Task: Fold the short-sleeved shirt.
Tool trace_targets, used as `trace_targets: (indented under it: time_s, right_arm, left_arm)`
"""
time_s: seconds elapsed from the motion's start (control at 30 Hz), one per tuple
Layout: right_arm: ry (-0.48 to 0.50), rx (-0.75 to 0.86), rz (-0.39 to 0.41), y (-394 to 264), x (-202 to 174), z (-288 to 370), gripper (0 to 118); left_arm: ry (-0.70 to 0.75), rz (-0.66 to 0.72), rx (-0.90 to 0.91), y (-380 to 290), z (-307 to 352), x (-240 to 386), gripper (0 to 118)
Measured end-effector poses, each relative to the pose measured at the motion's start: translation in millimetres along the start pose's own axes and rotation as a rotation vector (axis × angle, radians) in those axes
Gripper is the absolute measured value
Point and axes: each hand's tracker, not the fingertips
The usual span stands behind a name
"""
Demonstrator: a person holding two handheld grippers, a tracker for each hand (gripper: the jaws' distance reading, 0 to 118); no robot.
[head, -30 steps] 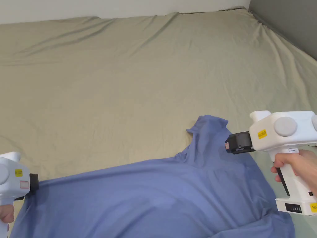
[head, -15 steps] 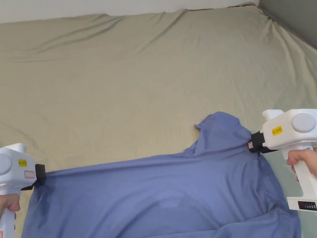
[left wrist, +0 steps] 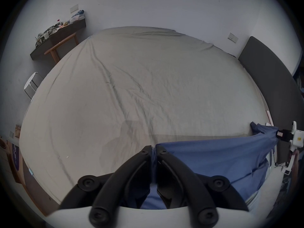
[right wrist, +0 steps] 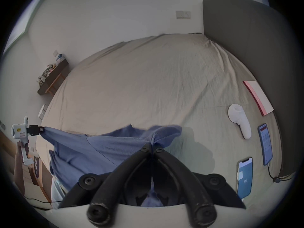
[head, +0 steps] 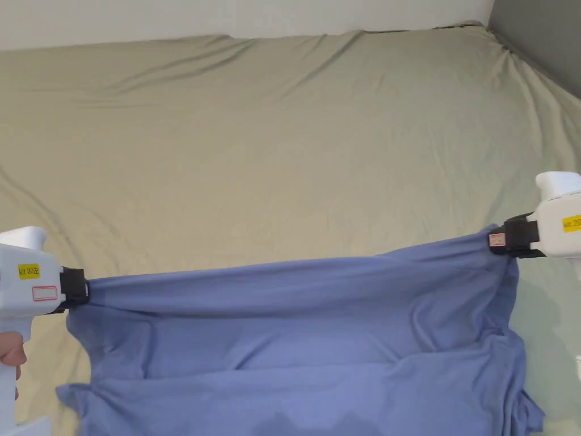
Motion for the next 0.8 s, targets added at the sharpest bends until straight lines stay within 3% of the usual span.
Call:
trace_targets:
  time_s: [0.27,0.4,0.57,0.8]
  right_arm:
    - [0.002,0.057,0.045,-91.8,-6.4,68.8,0]
    - [-0.010,0.070,0.004,-150.0,-1.5,83.8,0]
    - [-0.010,-0.045,-0.072,-198.8,10.1,63.9,0]
    - [-0.055,-0.131,-0.075,-216.3,16.7,29.4,0]
  left_arm:
    - [-0.027,0.017,0.022,-80.8,52.4,-22.9,4]
    - [-0.024,0.020,0.018,-129.3,74.7,-27.5,4]
    - [-0.030,0.056,-0.082,-174.0,57.0,-38.8,4]
    - [-0.003,0.080,-0.161,-192.0,19.9,-43.8,4]
